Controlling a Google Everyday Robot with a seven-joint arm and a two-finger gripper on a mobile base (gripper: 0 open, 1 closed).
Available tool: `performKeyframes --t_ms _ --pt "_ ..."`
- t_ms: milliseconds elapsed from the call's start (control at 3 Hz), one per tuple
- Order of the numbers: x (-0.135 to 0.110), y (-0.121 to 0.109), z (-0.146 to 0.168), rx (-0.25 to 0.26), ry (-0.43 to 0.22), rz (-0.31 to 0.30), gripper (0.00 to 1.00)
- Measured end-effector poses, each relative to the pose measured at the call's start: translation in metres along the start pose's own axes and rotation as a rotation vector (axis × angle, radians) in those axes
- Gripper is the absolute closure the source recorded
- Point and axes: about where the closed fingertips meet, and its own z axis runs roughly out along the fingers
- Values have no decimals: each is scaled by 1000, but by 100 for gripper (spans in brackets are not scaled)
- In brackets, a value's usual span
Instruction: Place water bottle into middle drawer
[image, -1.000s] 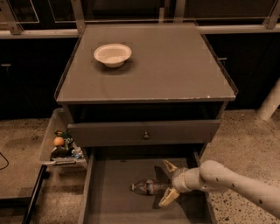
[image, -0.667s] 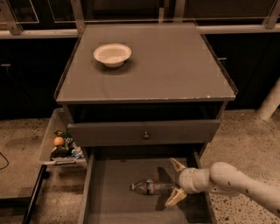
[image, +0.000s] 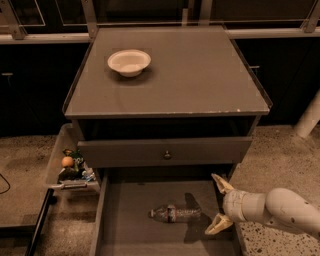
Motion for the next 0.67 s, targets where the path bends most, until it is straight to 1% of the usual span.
performKeyframes --t_ms 333,667 --pt "-20 -9 -42 51 -1 -65 0" --pt "-46 -14 -73 67 -28 -138 0"
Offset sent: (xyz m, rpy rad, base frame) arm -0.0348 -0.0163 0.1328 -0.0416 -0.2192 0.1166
